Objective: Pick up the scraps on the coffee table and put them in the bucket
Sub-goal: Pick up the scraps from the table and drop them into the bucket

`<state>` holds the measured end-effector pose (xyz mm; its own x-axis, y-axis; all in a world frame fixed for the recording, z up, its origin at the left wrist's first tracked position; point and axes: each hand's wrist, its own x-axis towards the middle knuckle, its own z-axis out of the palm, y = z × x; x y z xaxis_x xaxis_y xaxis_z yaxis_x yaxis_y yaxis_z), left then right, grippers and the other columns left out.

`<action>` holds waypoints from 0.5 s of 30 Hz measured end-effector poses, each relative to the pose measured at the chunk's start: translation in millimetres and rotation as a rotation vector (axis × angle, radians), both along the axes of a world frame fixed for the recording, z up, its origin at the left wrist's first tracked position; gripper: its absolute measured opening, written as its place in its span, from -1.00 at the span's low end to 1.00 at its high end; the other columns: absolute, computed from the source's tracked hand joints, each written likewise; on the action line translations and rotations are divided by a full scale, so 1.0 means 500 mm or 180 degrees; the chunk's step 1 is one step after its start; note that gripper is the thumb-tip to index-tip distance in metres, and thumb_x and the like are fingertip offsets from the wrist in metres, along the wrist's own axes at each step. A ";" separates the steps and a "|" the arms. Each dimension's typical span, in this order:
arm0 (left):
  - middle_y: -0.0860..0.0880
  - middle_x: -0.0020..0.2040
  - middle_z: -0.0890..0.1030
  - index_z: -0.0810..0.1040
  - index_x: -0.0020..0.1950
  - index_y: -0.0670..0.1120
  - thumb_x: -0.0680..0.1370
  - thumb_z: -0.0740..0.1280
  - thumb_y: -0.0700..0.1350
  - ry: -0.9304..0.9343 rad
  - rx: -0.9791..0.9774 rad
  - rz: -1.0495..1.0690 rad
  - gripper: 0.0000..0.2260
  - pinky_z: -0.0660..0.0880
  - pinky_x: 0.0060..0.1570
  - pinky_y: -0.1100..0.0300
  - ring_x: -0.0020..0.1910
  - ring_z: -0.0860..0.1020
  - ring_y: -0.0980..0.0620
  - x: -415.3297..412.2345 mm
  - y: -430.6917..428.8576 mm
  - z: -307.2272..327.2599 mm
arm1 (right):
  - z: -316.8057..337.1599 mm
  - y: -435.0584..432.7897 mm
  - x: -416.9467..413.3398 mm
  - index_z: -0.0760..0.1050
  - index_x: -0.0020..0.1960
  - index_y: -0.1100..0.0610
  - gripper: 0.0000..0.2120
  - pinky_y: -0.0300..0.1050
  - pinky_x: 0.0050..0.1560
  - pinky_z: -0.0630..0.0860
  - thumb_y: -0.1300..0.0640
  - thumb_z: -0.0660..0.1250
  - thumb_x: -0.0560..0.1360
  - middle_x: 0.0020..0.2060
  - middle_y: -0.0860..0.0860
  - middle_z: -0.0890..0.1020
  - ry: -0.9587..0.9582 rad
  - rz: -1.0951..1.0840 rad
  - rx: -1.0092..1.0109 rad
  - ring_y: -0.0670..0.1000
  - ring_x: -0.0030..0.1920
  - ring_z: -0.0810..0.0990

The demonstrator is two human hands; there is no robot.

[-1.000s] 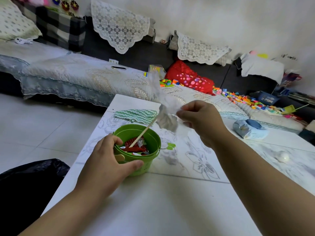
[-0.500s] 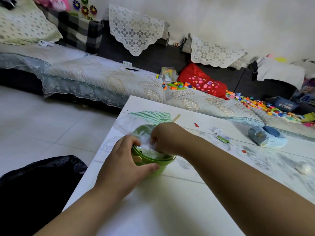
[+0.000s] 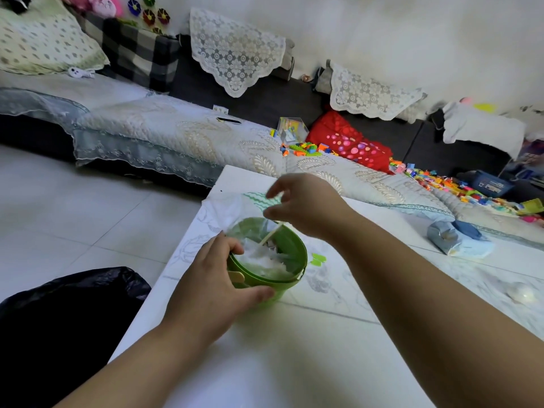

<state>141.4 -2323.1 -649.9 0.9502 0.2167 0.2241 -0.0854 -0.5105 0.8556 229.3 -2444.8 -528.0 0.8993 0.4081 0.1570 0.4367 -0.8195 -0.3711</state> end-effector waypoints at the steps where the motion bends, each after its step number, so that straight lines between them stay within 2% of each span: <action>1: 0.27 0.00 0.40 0.33 -0.05 0.17 0.17 0.54 0.13 -0.0001 -0.0005 -0.0009 -0.50 0.40 -0.20 0.29 -0.10 0.52 0.23 0.000 -0.001 -0.001 | 0.000 0.011 0.000 0.51 0.24 -0.03 -0.56 -0.22 -0.08 0.43 0.05 0.48 0.38 0.07 0.01 0.61 -0.0074 0.0084 0.0078 -0.03 -0.04 0.59; 3: 0.29 0.00 0.40 0.33 -0.05 0.17 0.17 0.54 0.13 0.0014 0.0004 -0.0015 -0.50 0.41 -0.20 0.29 -0.10 0.53 0.23 0.000 -0.003 0.000 | -0.012 0.037 0.006 0.33 0.42 -0.06 -0.33 -0.17 0.14 0.42 0.02 0.49 0.37 0.33 0.03 0.48 0.0025 0.0335 -0.0043 0.01 0.25 0.51; 4: 0.29 0.00 0.39 0.33 -0.04 0.17 0.17 0.54 0.13 0.0012 0.0020 -0.0021 -0.50 0.41 -0.20 0.29 -0.10 0.53 0.23 0.000 -0.004 0.000 | -0.022 0.049 0.009 0.32 0.43 -0.05 -0.33 -0.15 0.19 0.42 0.00 0.48 0.38 0.37 0.04 0.46 0.0073 0.0414 -0.0208 0.02 0.28 0.50; 6: 0.27 0.00 0.40 0.34 -0.04 0.17 0.17 0.54 0.12 -0.0015 0.0028 -0.0026 -0.50 0.42 -0.20 0.28 -0.10 0.53 0.22 0.001 -0.005 0.000 | -0.038 0.062 0.018 0.50 0.29 0.01 -0.55 -0.20 0.02 0.43 -0.03 0.43 0.43 0.24 0.05 0.58 0.0148 0.0416 -0.0453 0.03 0.07 0.59; 8: 0.25 -0.02 0.42 0.34 -0.06 0.16 0.17 0.54 0.12 -0.0049 0.0018 -0.0018 -0.51 0.44 -0.18 0.24 -0.09 0.54 0.17 0.003 -0.003 -0.002 | -0.044 0.061 0.024 0.63 0.09 0.09 -0.74 -0.20 -0.15 0.41 -0.01 0.39 0.47 -0.01 0.05 0.67 0.0144 0.0306 -0.0446 0.00 -0.16 0.56; 11: 0.23 -0.03 0.43 0.34 -0.07 0.16 0.16 0.54 0.14 -0.0041 -0.0026 0.0071 -0.51 0.45 -0.18 0.24 -0.08 0.54 0.17 0.007 0.005 -0.006 | -0.046 0.041 0.028 0.64 -0.08 0.14 -0.81 -0.14 -0.15 0.50 0.02 0.41 0.45 -0.27 0.01 0.63 0.0205 0.0177 0.0038 0.00 -0.23 0.59; 13: 0.23 -0.02 0.43 0.34 -0.08 0.17 0.16 0.54 0.16 -0.0023 -0.0085 0.0160 -0.51 0.42 -0.21 0.29 -0.10 0.54 0.20 0.011 0.010 -0.008 | -0.044 0.022 0.020 0.63 -0.16 0.13 -0.89 -0.21 -0.24 0.51 0.08 0.45 0.41 -0.32 0.03 0.66 0.0429 0.0178 0.0244 -0.03 -0.28 0.62; 15: 0.25 -0.02 0.41 0.34 -0.07 0.17 0.16 0.54 0.16 -0.0010 -0.0109 0.0247 -0.51 0.41 -0.21 0.30 -0.08 0.53 0.20 0.014 0.013 -0.008 | -0.046 0.011 0.010 0.64 -0.16 0.14 -0.93 -0.28 -0.31 0.48 0.15 0.45 0.39 -0.28 0.05 0.70 0.0610 0.0266 0.0038 -0.07 -0.31 0.62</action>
<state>148.4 -2316.4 -654.0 0.9295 0.2973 0.2184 -0.0494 -0.4863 0.8724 234.2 -2439.2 -551.2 0.8763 0.4816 -0.0084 0.4234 -0.7784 -0.4635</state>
